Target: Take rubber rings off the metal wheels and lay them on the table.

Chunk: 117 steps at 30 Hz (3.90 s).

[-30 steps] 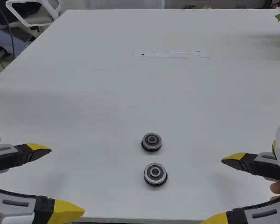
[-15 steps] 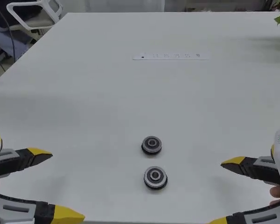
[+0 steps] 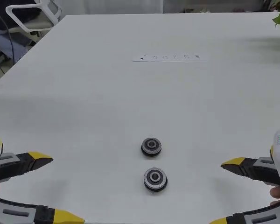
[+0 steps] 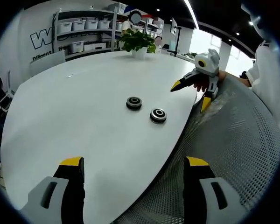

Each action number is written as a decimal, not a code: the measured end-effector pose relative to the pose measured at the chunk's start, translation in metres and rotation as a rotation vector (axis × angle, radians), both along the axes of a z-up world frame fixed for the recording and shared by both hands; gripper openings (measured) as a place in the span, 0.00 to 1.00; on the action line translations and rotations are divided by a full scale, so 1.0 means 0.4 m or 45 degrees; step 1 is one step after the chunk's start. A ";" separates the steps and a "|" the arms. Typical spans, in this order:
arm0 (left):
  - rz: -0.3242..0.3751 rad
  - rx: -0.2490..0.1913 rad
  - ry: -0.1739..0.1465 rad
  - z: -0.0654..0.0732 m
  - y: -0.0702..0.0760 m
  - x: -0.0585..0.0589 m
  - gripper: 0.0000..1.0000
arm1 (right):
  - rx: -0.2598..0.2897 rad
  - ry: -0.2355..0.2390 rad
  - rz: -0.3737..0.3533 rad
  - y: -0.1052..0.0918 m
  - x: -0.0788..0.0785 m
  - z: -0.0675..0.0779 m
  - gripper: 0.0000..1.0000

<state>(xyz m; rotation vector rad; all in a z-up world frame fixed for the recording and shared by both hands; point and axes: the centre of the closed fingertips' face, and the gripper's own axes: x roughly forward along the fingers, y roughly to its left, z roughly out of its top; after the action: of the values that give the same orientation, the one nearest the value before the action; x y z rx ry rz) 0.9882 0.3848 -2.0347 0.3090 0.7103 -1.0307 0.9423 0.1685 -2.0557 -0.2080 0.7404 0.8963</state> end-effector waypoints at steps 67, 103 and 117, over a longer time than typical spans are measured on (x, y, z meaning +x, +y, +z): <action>-0.175 -0.150 -0.143 0.170 -0.102 -0.010 0.88 | 0.040 -0.249 0.143 0.042 0.074 0.218 0.77; -0.527 -0.208 -0.281 0.123 -0.368 0.076 0.56 | 0.047 -0.146 0.452 0.189 0.148 0.066 0.41; -0.444 -0.243 -0.192 0.021 -0.366 0.070 0.40 | -0.025 -0.004 0.360 0.140 0.140 -0.039 0.35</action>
<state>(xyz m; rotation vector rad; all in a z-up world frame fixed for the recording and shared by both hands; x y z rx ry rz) 1.0163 0.2386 -2.0263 0.3477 0.4247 -1.3801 0.9982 0.2246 -2.0713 -0.3374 0.7276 1.1570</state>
